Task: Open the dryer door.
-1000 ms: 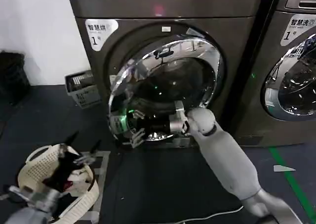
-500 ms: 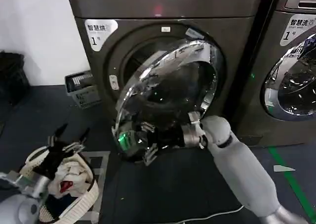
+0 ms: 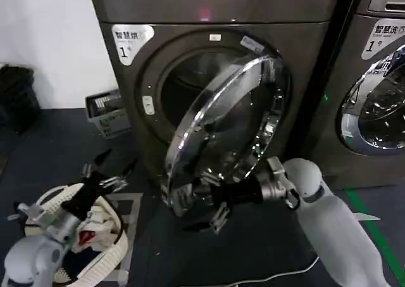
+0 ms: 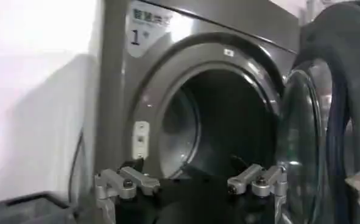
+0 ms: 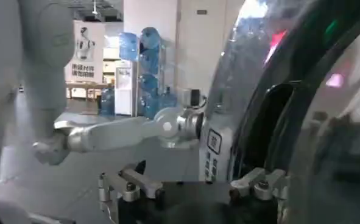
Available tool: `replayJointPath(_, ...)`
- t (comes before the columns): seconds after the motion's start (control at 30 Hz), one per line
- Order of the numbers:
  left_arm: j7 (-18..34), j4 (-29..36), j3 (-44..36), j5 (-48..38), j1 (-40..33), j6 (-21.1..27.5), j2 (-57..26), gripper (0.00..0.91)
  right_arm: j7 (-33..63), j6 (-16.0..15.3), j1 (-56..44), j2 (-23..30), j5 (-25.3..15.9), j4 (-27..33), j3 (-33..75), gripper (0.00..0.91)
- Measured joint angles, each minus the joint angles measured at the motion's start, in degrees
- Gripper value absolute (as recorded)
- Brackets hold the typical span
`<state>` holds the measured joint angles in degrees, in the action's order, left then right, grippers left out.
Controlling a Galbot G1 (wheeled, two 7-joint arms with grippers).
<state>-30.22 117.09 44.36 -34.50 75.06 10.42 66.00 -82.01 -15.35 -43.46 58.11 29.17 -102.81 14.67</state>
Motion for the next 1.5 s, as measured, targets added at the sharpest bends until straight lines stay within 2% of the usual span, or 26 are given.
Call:
replayJointPath(0.4, 0.06, -2.15, -7.13, -4.17, -5.05, 0.81, -3.98, 0.907, -1.72, 2.01, -5.24, -4.52, 1.30, 1.53, 12.27, 0.907)
replayJointPath(0.6, -0.42, -3.87, -11.95, -4.01, -8.24, 0.55, -5.74, 0.907, -1.70, 3.02, -8.77, -6.48, -0.74, 2.92, 21.54, 0.907)
replayJointPath(1.0, -1.19, -9.21, -23.96, -4.01, -16.24, -0.01, -5.85, 0.907, 0.70, 3.70, -19.27, -5.25, -1.88, 5.27, 45.40, 0.907)
replayJointPath(1.17, -2.14, -10.62, -27.49, -3.45, -18.68, -1.09, -5.91, 0.907, 8.98, 3.83, -23.13, -4.17, 0.01, 6.03, 54.86, 0.907)
replayJointPath(1.3, -3.13, -10.31, -30.38, -3.41, -19.81, -2.03, -5.96, 0.907, 17.76, 5.36, -26.07, -2.61, 2.03, 4.85, 62.16, 0.907)
replayJointPath(1.5, -3.23, -10.17, -34.47, -2.52, -21.49, -2.39, -6.16, 0.907, 32.00, 8.12, -29.87, 0.80, 1.96, 1.63, 70.33, 0.907)
